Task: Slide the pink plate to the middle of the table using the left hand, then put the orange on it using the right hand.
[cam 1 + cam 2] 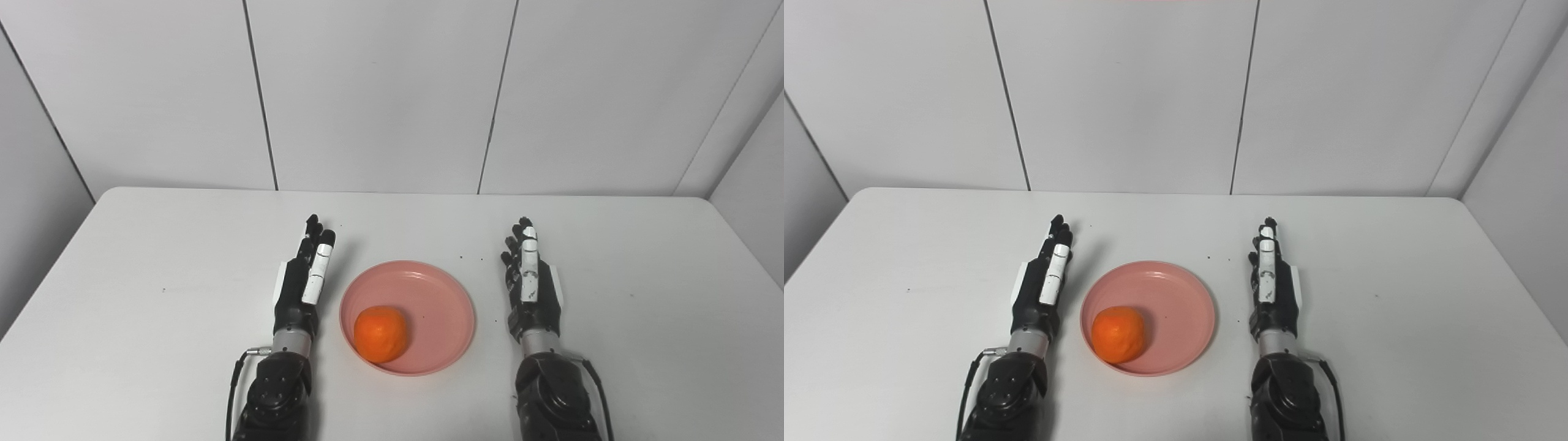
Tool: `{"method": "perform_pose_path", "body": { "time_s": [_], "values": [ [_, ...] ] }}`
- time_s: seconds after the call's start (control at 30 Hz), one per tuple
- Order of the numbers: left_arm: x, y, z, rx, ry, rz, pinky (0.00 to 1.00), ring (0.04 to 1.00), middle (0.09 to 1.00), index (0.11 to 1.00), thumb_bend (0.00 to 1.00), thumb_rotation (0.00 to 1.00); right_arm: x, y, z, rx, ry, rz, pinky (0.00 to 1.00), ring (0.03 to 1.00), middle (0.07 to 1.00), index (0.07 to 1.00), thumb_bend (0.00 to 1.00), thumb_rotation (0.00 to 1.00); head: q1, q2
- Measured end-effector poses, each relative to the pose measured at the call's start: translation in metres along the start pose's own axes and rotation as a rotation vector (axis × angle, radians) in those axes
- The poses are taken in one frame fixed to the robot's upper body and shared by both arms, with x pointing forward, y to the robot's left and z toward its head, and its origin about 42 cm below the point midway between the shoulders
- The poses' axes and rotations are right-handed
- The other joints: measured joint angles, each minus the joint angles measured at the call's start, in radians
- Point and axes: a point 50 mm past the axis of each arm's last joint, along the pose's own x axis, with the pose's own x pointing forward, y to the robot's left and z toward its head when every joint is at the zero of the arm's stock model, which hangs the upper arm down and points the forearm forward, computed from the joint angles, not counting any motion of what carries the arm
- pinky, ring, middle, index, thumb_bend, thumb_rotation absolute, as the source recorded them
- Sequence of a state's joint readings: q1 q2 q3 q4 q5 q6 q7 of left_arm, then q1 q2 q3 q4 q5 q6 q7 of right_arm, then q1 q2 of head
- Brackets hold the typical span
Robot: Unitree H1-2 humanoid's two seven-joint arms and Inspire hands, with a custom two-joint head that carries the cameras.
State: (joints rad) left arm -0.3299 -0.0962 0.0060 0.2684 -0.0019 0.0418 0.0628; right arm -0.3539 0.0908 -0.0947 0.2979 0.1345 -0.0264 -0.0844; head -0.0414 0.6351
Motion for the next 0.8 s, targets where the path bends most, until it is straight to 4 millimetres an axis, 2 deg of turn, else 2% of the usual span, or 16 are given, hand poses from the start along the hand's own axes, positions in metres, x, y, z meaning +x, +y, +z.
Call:
{"method": "perform_pose_path", "body": {
  "time_s": [0.43, 0.8],
  "values": [
    [0.0, 0.0012, 0.002, -0.007, 0.005, -0.002, 1.0, 1.0, 1.0, 1.0, 0.83, 0.89, -0.0027, 0.0033, -0.0027, -0.038, -0.017, 0.022, 1.0, 1.0, 1.0, 0.982, 0.79, 1.0, -0.002, -0.002],
    [-0.0002, -0.0008, 0.002, -0.031, 0.007, -0.002, 1.0, 1.0, 1.0, 1.0, 0.83, 0.9, -0.003, 0.0036, -0.0027, -0.031, -0.018, 0.013, 1.0, 1.0, 0.988, 0.96, 0.75, 1.0, -0.002, -0.002]
  ]
}}
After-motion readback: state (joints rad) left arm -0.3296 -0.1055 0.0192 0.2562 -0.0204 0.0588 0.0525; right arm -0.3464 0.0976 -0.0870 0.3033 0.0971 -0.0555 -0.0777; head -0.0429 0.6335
